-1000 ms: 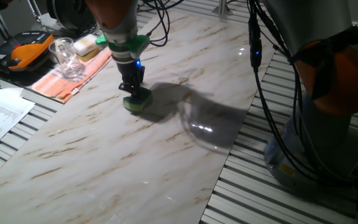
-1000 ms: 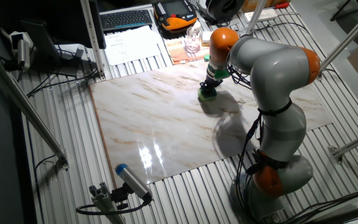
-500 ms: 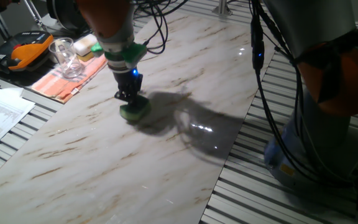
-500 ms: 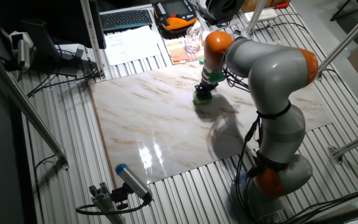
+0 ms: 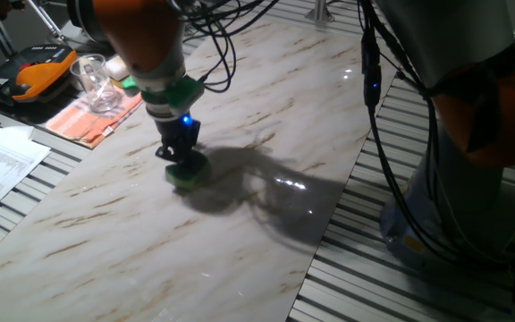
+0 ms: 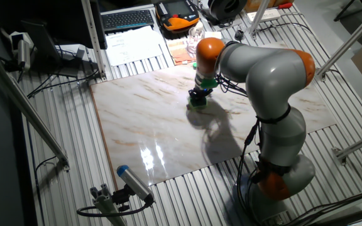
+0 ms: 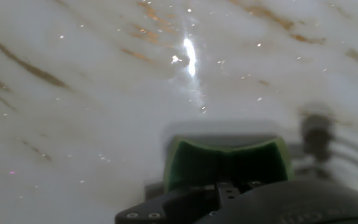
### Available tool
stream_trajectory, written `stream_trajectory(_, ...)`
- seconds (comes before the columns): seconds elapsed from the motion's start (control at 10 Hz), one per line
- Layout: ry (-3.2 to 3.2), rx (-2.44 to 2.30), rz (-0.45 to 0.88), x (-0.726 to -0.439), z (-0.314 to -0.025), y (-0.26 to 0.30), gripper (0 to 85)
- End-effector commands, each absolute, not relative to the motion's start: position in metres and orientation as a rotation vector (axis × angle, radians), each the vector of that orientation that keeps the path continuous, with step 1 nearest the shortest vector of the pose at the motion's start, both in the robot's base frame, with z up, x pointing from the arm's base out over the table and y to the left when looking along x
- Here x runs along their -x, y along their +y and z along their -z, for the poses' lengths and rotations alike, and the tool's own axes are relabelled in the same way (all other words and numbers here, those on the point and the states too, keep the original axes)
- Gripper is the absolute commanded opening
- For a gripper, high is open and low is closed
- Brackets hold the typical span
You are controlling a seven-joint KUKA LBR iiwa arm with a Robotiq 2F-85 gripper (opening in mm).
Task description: Clean the tabletop with a sponge
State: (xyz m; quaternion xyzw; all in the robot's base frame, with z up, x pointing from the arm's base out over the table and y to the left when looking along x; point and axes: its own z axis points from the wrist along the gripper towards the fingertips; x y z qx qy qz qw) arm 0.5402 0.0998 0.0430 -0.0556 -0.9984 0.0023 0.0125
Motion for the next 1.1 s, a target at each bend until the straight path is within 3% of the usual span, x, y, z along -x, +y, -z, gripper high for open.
stream_trajectory(0.0,-3.111,0.188,-0.002,-0.537,-0.042,0.109,0.0)
stream_trajectory(1.0,-3.131,0.278,0.066,-0.527,-0.037,0.167,0.0)
